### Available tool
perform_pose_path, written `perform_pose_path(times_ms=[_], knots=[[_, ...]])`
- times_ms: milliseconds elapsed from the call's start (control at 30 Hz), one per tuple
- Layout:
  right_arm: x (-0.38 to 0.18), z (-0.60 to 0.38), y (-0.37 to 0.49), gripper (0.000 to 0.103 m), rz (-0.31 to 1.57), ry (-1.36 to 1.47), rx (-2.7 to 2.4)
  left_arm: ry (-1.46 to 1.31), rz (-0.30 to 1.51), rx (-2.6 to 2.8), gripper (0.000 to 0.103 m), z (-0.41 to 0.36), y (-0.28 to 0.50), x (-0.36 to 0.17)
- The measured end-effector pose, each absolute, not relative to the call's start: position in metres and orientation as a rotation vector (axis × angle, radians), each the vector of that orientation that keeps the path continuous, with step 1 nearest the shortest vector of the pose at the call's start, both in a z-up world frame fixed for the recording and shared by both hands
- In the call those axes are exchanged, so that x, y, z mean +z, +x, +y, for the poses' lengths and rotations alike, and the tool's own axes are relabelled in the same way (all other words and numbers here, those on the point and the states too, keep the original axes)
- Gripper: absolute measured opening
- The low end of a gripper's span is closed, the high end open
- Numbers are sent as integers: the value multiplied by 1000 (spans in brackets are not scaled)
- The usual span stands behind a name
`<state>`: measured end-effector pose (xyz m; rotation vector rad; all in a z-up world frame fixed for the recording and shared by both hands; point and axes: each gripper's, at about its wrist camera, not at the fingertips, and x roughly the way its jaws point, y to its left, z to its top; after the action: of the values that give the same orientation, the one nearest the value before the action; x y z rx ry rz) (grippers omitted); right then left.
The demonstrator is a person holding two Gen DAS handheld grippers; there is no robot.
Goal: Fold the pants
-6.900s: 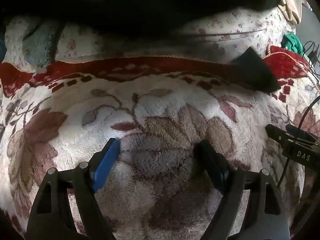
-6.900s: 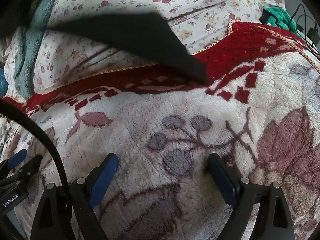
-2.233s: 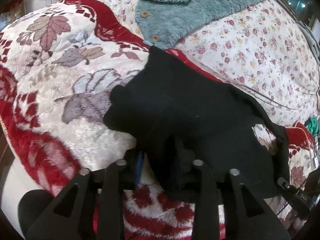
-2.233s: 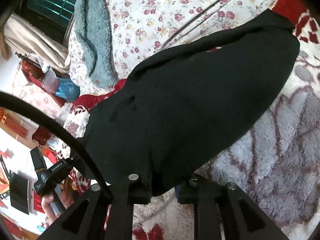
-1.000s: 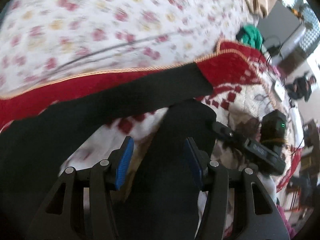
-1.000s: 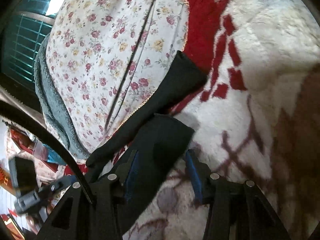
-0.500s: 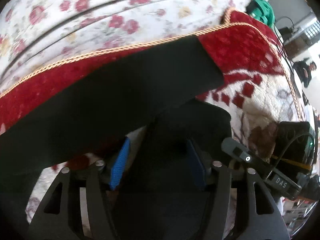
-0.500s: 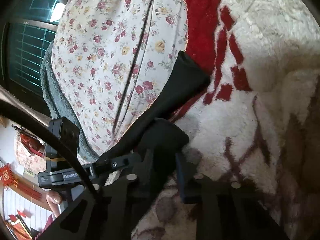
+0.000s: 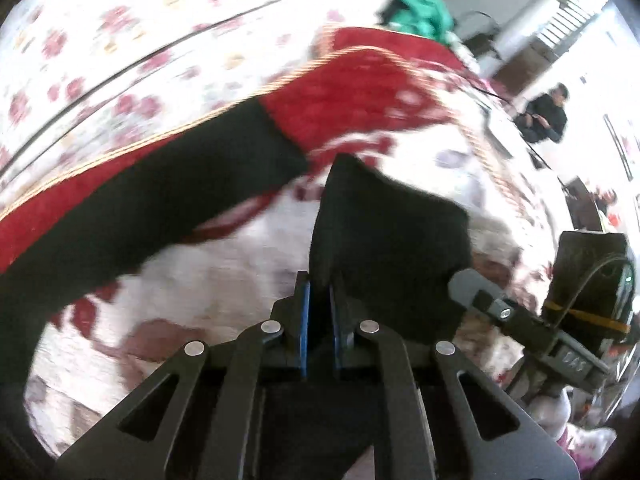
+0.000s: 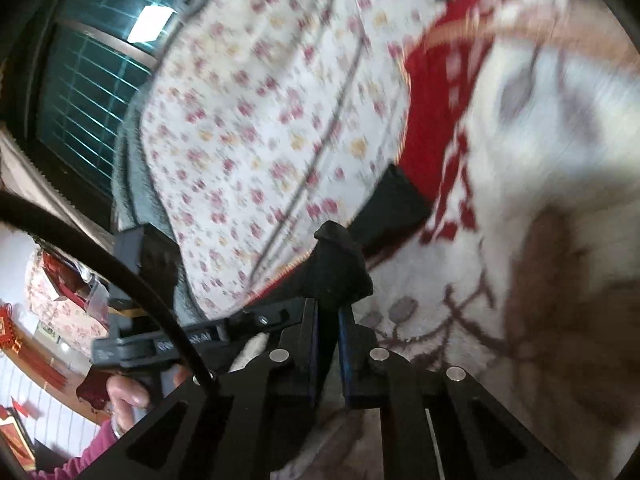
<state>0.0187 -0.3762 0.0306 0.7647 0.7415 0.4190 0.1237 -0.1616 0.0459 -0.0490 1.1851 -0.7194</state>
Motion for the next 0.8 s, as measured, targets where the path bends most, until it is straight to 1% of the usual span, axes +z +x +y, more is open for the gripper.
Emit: perform_pose_path(times_ms=[100, 167, 300, 400, 467, 533, 600, 633, 667, 700, 733, 800], knots=[[45, -392, -12, 8, 708, 728, 354, -16, 1159, -762, 7, -189, 106, 49], [43, -401, -24, 8, 735, 694, 294, 21, 1149, -758, 7, -208, 94, 41], [18, -400, -27, 8, 905, 561, 158, 55, 1192, -707, 7, -227, 77, 8], [18, -385, -23, 9, 939, 436, 104, 34, 1162, -673, 8, -223, 71, -5], [23, -388, -24, 13, 934, 466, 99, 12, 1178, -675, 8, -217, 70, -1], [30, -397, -30, 15, 906, 508, 82, -10, 1192, -671, 8, -209, 68, 7], [45, -405, -39, 17, 843, 521, 51, -28, 1181, -650, 13, -195, 64, 20], [54, -406, -44, 17, 801, 520, 55, -30, 1169, -636, 22, -191, 62, 25], [61, -404, -46, 17, 770, 519, 85, -32, 1153, -618, 33, -184, 59, 31], [66, -400, -45, 17, 756, 518, 124, -38, 1131, -601, 37, -176, 53, 38], [69, -391, -41, 19, 759, 517, 164, -44, 1116, -590, 39, -167, 48, 42], [66, -373, -28, 20, 799, 503, 240, -65, 1100, -566, 39, -150, 36, 49]])
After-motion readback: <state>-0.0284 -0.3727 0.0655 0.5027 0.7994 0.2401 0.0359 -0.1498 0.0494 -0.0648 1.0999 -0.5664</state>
